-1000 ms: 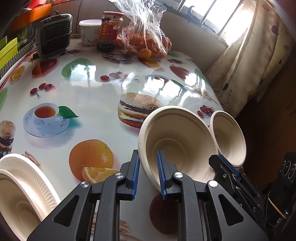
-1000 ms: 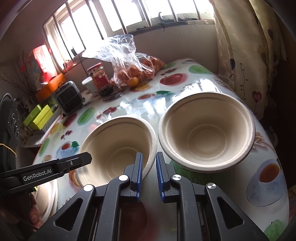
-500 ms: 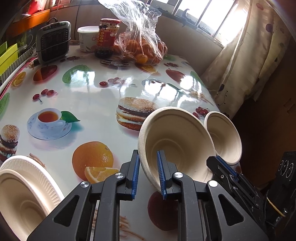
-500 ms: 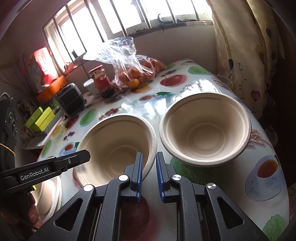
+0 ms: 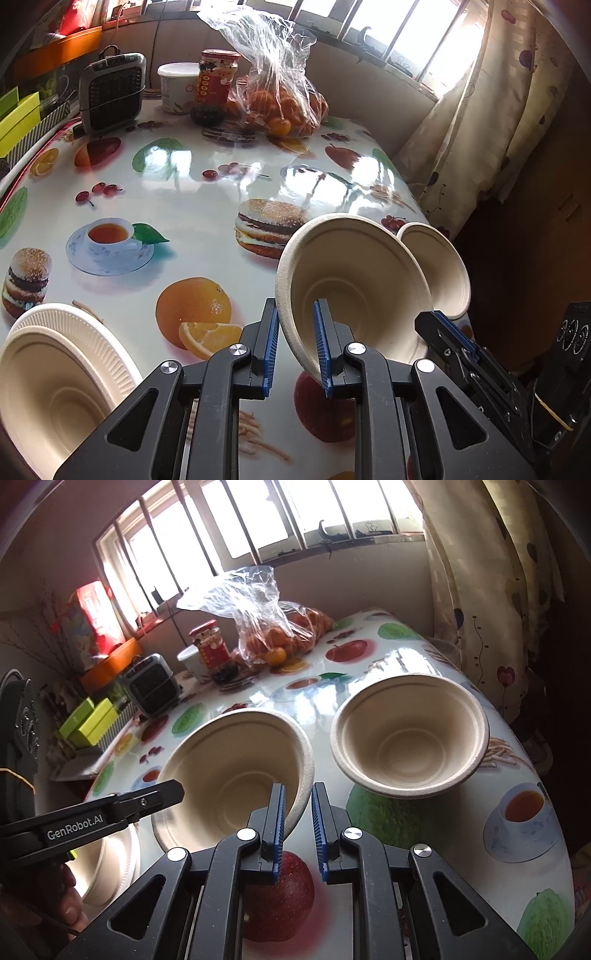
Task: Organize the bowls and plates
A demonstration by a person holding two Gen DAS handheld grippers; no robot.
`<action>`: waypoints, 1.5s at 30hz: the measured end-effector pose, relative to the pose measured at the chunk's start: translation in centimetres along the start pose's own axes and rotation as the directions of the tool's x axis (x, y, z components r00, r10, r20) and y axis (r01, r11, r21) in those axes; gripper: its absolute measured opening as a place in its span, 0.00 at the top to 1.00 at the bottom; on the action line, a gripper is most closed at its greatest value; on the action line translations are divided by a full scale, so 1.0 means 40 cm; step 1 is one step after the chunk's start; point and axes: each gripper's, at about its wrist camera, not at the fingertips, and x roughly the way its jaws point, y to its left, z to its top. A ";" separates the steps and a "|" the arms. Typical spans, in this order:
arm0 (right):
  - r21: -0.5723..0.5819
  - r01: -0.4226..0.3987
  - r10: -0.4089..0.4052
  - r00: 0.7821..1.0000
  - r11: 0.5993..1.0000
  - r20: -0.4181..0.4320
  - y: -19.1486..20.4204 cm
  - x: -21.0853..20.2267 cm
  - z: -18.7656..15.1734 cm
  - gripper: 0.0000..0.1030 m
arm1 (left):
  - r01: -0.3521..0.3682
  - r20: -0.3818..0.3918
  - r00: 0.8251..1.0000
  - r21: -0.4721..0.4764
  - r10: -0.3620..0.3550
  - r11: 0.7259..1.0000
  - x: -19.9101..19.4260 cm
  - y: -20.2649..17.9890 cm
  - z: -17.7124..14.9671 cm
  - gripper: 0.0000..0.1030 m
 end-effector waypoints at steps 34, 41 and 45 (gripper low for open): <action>0.047 0.014 -0.010 0.998 0.999 -0.064 -0.022 0.015 -0.056 0.85 | -0.005 -0.094 0.996 -0.013 0.003 1.000 0.037 0.021 -0.053 0.80; 0.045 0.032 -0.030 0.999 0.998 -0.034 -0.006 -0.014 -0.052 0.68 | -0.001 -0.050 0.999 -0.002 0.001 1.000 -0.017 0.034 -0.050 0.65; 0.040 -0.008 0.008 1.000 0.999 0.000 0.031 -0.047 -0.051 0.67 | -0.016 -0.004 1.000 0.023 0.016 1.000 -0.097 0.065 -0.063 0.65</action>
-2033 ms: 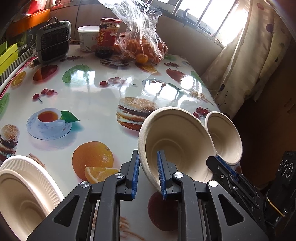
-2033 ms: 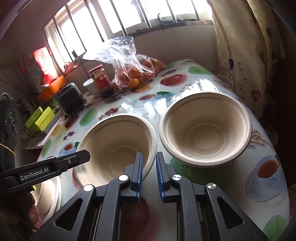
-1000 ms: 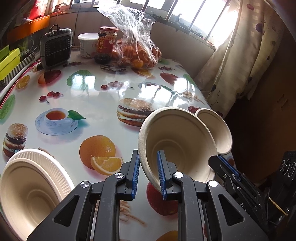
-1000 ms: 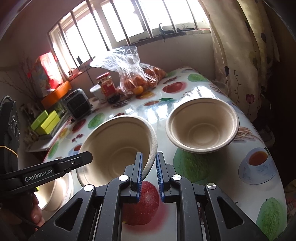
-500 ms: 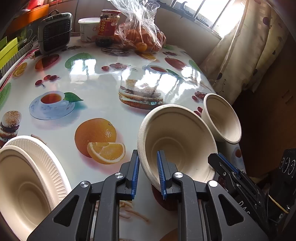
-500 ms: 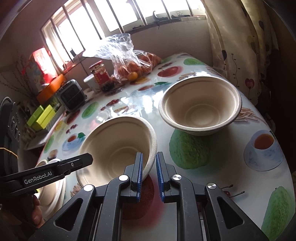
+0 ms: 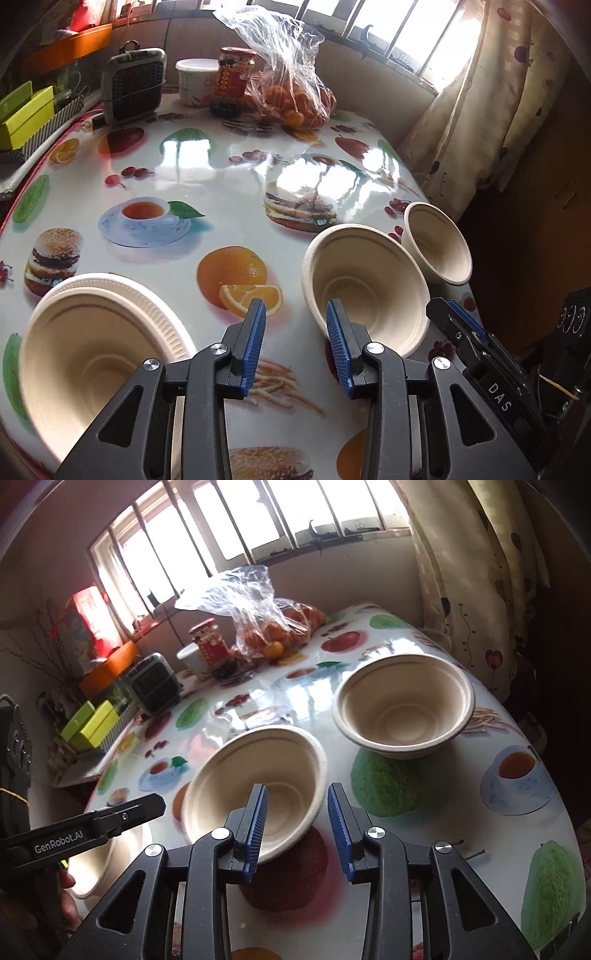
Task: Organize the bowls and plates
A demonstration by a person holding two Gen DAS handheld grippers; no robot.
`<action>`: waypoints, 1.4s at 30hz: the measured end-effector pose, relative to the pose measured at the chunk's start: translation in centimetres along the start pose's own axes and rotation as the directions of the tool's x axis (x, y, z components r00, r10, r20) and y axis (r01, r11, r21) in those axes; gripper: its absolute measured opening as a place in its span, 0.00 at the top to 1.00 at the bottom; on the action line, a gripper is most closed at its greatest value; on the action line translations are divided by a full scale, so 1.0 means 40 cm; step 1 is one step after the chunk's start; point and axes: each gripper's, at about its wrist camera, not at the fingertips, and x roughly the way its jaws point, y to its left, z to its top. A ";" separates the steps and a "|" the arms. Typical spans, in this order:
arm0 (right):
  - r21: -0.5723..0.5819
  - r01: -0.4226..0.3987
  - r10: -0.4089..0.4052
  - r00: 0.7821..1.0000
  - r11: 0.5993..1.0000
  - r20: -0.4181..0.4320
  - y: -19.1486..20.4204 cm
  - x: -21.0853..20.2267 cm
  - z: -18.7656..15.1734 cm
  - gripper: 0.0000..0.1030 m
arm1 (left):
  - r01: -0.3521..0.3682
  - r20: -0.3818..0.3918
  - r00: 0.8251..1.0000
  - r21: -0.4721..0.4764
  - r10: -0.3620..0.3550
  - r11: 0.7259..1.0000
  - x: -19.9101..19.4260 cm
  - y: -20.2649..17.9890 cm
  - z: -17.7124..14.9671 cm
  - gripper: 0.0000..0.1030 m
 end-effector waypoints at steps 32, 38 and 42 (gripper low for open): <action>-0.211 -0.395 0.330 0.900 0.894 -0.286 0.361 0.116 -0.124 0.80 | -0.150 0.023 0.987 -0.206 0.158 0.967 -0.160 0.339 -0.088 0.65; -0.208 -0.384 0.324 0.907 0.900 -0.269 0.355 0.109 -0.116 0.81 | -0.152 0.028 0.987 -0.192 0.160 0.970 -0.165 0.324 -0.081 0.65; -0.203 -0.376 0.326 0.914 0.904 -0.242 0.345 0.094 -0.101 0.81 | -0.142 0.040 0.988 -0.173 0.151 0.975 -0.169 0.310 -0.074 0.65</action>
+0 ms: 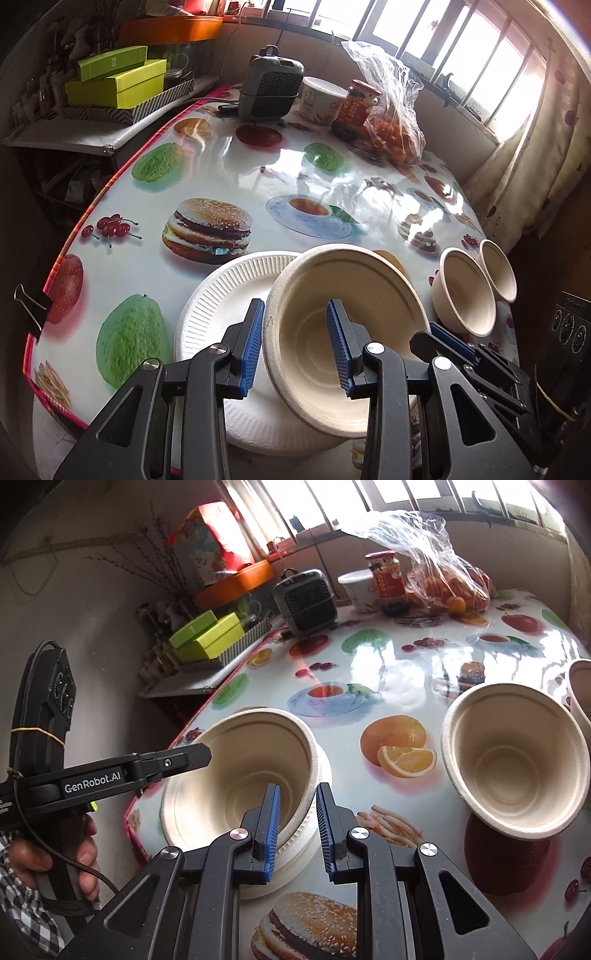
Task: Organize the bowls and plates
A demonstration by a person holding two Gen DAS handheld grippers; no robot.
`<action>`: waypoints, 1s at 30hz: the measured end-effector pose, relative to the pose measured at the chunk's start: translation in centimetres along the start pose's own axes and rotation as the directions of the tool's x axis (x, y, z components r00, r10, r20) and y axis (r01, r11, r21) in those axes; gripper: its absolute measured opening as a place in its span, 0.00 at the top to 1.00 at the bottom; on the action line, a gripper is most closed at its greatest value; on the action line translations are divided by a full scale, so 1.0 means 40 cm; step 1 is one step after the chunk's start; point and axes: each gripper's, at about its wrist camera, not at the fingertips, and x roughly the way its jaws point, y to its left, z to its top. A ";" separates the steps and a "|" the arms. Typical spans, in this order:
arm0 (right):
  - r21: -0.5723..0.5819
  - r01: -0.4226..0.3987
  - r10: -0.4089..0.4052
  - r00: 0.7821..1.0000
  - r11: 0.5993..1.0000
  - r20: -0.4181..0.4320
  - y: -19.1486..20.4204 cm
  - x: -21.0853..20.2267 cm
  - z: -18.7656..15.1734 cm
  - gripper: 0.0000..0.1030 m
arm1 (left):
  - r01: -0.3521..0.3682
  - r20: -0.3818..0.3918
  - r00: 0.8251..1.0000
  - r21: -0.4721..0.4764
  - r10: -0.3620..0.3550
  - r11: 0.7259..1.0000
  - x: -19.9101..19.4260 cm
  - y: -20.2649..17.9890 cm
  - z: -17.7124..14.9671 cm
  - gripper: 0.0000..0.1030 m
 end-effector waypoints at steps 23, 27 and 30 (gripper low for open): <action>0.089 0.144 -0.154 0.980 0.986 0.126 -0.123 -0.142 0.053 0.81 | 0.125 -0.028 0.992 0.126 -0.123 0.984 0.043 -0.197 0.060 0.65; 0.103 0.165 -0.178 0.974 0.981 0.138 -0.146 -0.161 0.062 0.81 | 0.143 -0.038 0.990 0.142 -0.139 0.980 0.057 -0.227 0.071 0.65; 0.112 0.180 -0.195 0.970 0.977 0.143 -0.162 -0.171 0.067 0.81 | 0.151 -0.044 0.988 0.155 -0.145 0.976 0.067 -0.247 0.077 0.65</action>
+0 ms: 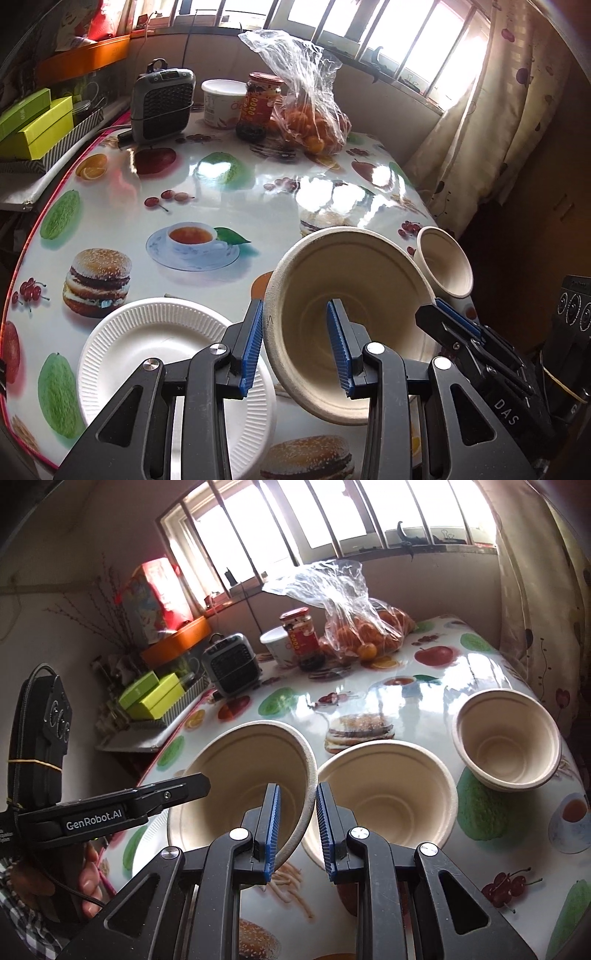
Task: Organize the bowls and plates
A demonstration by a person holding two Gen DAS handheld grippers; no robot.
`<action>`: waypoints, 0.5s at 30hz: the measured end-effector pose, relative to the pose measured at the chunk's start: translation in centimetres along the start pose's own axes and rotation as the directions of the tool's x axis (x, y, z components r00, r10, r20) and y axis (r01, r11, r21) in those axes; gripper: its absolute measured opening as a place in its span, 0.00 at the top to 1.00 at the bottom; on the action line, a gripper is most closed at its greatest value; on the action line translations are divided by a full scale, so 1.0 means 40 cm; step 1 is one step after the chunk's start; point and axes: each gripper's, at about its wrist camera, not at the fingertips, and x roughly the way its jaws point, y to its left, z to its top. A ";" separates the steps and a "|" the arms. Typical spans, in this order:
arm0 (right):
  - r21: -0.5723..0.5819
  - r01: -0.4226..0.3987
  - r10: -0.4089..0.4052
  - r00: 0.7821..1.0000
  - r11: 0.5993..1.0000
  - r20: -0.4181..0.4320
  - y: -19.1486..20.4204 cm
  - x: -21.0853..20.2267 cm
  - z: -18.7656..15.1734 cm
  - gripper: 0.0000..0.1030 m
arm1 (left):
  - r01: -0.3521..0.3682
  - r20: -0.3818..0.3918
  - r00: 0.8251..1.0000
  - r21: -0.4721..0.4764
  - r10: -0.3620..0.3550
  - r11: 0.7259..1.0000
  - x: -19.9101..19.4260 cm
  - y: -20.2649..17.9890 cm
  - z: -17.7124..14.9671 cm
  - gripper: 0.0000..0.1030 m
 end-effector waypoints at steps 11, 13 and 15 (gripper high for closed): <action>0.039 0.054 -0.055 0.998 0.998 0.020 -0.059 -0.008 0.021 0.81 | 0.039 -0.042 0.998 0.027 -0.038 0.999 0.063 -0.052 0.027 0.65; 0.050 0.061 -0.062 0.998 0.997 0.022 -0.072 -0.009 0.023 0.81 | 0.043 -0.050 0.998 0.029 -0.041 0.999 0.075 -0.062 0.028 0.65; 0.056 0.070 -0.072 0.997 0.996 0.025 -0.082 -0.010 0.026 0.81 | 0.047 -0.058 0.997 0.034 -0.045 0.998 0.089 -0.071 0.030 0.65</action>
